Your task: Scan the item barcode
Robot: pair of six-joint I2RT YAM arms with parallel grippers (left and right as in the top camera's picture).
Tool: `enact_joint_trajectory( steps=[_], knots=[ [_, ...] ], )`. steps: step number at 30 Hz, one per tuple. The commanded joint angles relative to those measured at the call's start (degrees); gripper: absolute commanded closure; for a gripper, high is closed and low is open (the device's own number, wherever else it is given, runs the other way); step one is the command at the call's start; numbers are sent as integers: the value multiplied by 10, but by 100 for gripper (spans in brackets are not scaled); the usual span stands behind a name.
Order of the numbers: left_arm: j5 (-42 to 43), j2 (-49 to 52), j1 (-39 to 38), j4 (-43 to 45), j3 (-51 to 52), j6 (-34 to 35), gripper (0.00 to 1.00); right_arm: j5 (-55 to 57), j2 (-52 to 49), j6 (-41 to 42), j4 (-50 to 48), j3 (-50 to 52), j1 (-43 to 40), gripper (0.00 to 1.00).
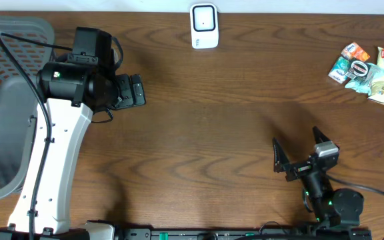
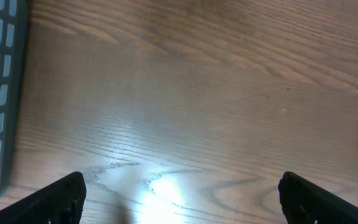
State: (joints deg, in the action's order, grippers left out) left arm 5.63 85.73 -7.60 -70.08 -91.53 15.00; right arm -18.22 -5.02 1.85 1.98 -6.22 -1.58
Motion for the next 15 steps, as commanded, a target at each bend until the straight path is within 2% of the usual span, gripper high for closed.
enact_joint_trajectory(
  steps=[1,15],
  knots=[
    [-3,0,1,0,-2,-2,2,34,27,-6,-26,24,19,1],
    [-3,0,1,0,-2,-2,2,99,47,24,-80,59,35,1]
  ],
)
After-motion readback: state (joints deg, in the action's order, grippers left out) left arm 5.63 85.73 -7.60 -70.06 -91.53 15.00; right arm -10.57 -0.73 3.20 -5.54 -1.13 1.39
